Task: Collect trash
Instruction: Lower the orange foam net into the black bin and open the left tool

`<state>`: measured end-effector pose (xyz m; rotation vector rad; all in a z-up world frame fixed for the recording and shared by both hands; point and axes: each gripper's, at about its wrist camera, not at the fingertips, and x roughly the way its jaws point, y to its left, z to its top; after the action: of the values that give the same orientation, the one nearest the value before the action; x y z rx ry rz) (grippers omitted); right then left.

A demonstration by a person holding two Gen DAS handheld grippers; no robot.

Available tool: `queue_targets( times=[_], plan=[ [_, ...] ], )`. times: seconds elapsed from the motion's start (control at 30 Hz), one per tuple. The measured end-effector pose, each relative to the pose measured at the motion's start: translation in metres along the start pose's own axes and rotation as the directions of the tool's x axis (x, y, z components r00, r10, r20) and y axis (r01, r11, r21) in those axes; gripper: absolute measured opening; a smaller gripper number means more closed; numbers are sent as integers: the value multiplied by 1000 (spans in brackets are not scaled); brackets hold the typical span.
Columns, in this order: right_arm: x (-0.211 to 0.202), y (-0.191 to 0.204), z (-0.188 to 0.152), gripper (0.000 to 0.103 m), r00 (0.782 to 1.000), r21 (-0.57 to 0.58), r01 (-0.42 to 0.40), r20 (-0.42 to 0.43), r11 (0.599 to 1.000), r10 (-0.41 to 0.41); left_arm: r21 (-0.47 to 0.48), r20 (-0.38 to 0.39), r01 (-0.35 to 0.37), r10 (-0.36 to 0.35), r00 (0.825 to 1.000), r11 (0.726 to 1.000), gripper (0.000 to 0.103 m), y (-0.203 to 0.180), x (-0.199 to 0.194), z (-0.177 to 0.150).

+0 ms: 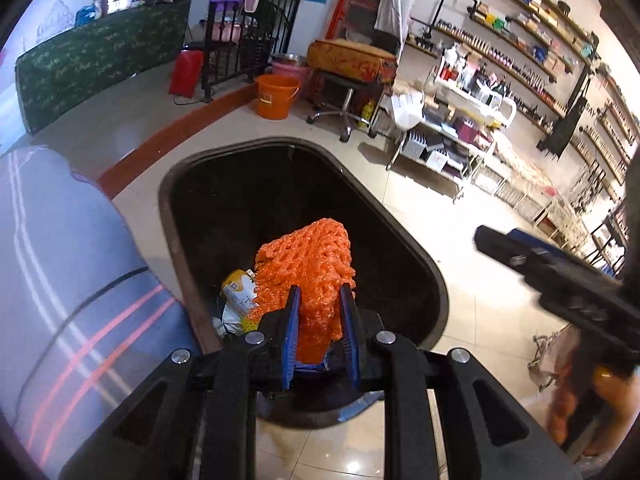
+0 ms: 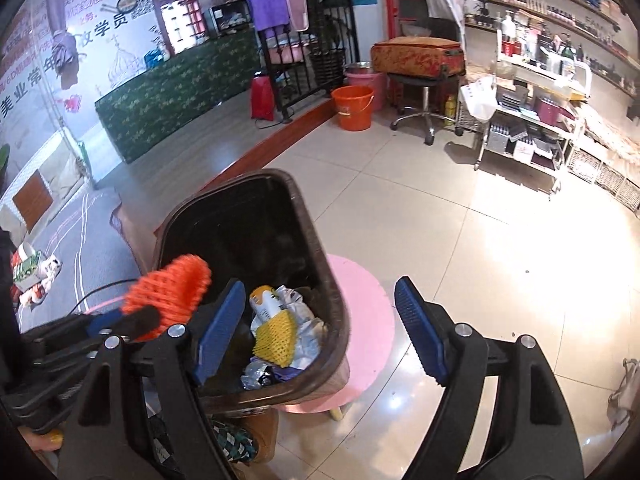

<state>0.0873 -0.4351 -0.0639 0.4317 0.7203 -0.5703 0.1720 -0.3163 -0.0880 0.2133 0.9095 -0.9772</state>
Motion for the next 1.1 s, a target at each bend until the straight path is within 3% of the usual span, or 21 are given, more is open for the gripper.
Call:
queue_targets(
  times=[0.3,0.37,0.43,0.6,0.8,1.1],
  plan=[
    [-10,-13,6,78,999,36,0,38,999,-1,29,-107,6,-3,994,1000,21,-8,38,2],
    [-11,-14,5,78,999,41,1,41,999,-3,36,-124,-1,5,992,999,34,-10,42,3],
    [-12,-17,5,78,999,48,6,44,999,-8,21,-111,-12,14,994,1000,68,-10,41,4],
    [-17,-27,7,81,997,78,19,69,997,-25,-7,-59,13,-13,998,1000,85,-8,30,3],
    [-18,-38,11,87,995,131,39,84,991,-50,-68,-25,49,-51,998,997,91,-6,14,1],
    [-12,-34,11,89,997,138,25,64,990,-34,-52,64,57,-54,996,997,96,-7,-37,-3]
  ],
)
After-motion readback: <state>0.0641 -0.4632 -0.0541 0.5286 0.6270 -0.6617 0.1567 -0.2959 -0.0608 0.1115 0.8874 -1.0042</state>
